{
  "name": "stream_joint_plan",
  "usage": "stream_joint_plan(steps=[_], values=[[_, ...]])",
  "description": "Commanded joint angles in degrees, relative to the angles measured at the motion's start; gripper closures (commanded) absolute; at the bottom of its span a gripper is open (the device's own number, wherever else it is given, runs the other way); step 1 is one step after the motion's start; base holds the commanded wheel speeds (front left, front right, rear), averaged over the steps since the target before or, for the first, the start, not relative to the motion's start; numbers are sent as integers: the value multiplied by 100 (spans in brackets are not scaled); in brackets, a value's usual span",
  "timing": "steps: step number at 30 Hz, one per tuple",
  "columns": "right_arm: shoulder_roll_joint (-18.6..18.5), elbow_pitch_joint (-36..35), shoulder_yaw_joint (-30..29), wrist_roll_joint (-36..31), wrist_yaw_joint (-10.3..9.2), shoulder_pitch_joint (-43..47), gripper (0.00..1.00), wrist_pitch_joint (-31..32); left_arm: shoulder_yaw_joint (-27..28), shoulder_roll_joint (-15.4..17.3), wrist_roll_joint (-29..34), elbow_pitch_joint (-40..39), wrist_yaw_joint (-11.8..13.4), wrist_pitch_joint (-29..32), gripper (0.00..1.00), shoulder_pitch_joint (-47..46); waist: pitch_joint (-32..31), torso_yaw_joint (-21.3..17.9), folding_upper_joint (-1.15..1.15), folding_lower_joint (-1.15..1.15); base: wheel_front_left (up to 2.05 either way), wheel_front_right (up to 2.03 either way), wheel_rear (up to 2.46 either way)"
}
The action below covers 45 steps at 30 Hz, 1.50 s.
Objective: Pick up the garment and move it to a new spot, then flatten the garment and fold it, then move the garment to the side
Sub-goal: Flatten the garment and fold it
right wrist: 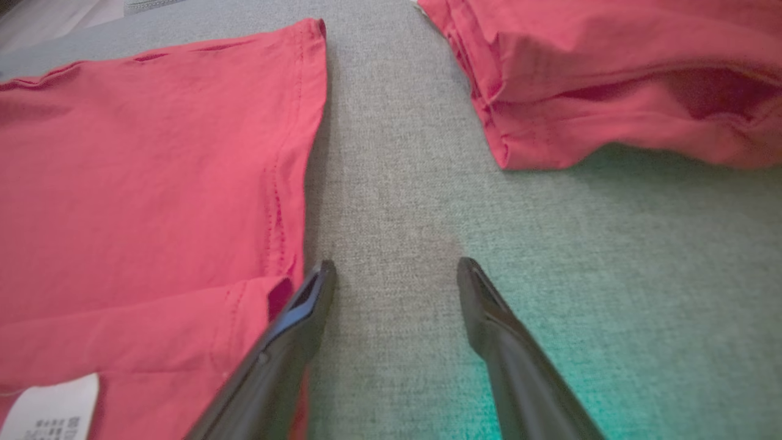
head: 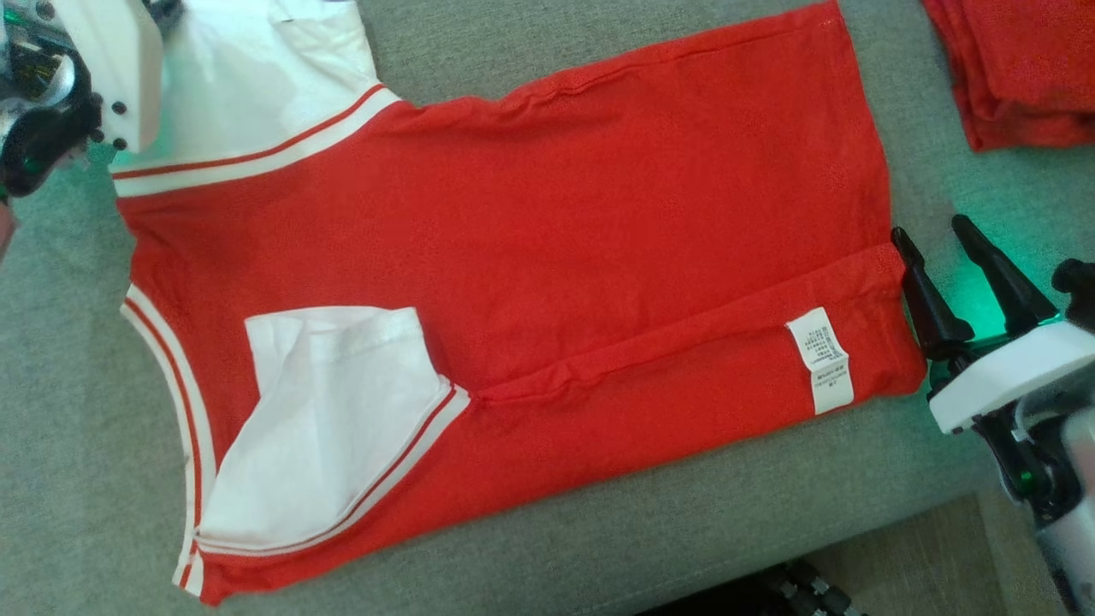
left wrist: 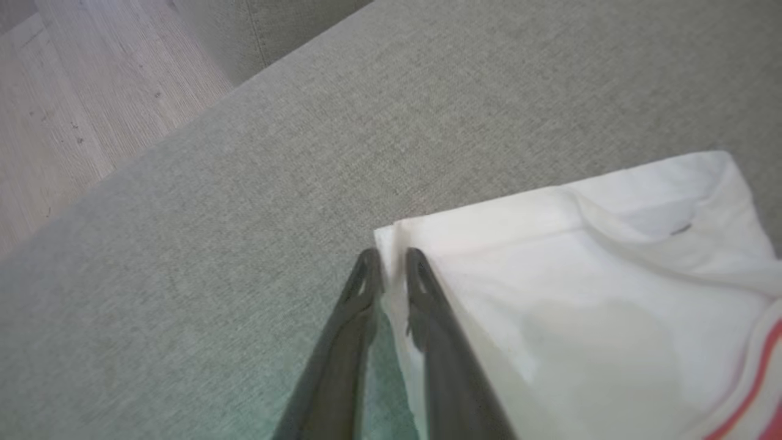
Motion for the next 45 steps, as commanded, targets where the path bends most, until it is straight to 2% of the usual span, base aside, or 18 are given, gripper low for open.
stream_joint_plan(steps=[1,3,5,11,18,23,30,31,32,33,34,36,43,45], values=[[-150,-92,78,27,-5,89,0,-31,193,267,-53,-106,-15,-23,80,-77,-14,6,0,0,0,0,0],[-178,-93,74,37,-5,75,0,-17,184,272,-39,-142,-48,-139,97,-80,-38,17,0,0,0,0,0],[-208,-108,85,37,-5,38,0,5,164,269,-8,-183,-87,-289,100,-102,-63,34,0,0,0,0,0],[-409,-234,249,178,-5,-473,0,221,58,199,78,-232,-173,-780,100,-211,-122,125,0,0,0,0,0],[-656,100,628,340,-5,-1665,0,1044,-232,97,136,-285,-208,-1107,100,-370,-159,326,0,0,0,0,0],[-498,790,1038,380,-5,-2531,0,1694,-535,105,113,-450,-212,-1354,100,-549,-155,457,0,0,0,0,0],[-252,1476,1253,380,-5,-3046,2,1732,-810,162,45,-566,-213,-1534,100,-752,-113,562,0,0,0,0,0],[-223,1569,1292,392,-5,-3108,11,1716,-854,171,39,-575,-213,-1563,100,-781,-108,576,0,0,0,0,0],[-202,1654,1334,398,-5,-3164,15,1694,-895,179,28,-577,-213,-1590,100,-807,-106,590,0,0,0,0,0],[-183,1728,1384,408,-5,-3212,28,1676,-932,186,12,-576,-213,-1615,100,-828,-107,600,0,0,0,0,0],[-168,1792,1432,417,-5,-3255,33,1655,-969,193,-6,-574,-213,-1640,100,-846,-108,607,0,0,0,0,0],[-168,1892,1535,408,-5,-3332,36,1587,-1032,201,-54,-566,-214,-1688,100,-880,-110,618,0,0,0,0,0],[-203,2171,1773,442,-5,-3535,89,1396,-1218,213,-201,-476,-214,-1779,100,-988,-120,626,0,0,0,0,0],[-223,2218,1826,426,-5,-3597,90,1348,-1260,209,-231,-442,-214,-1814,100,-1010,-129,626,0,0,0,0,0]])
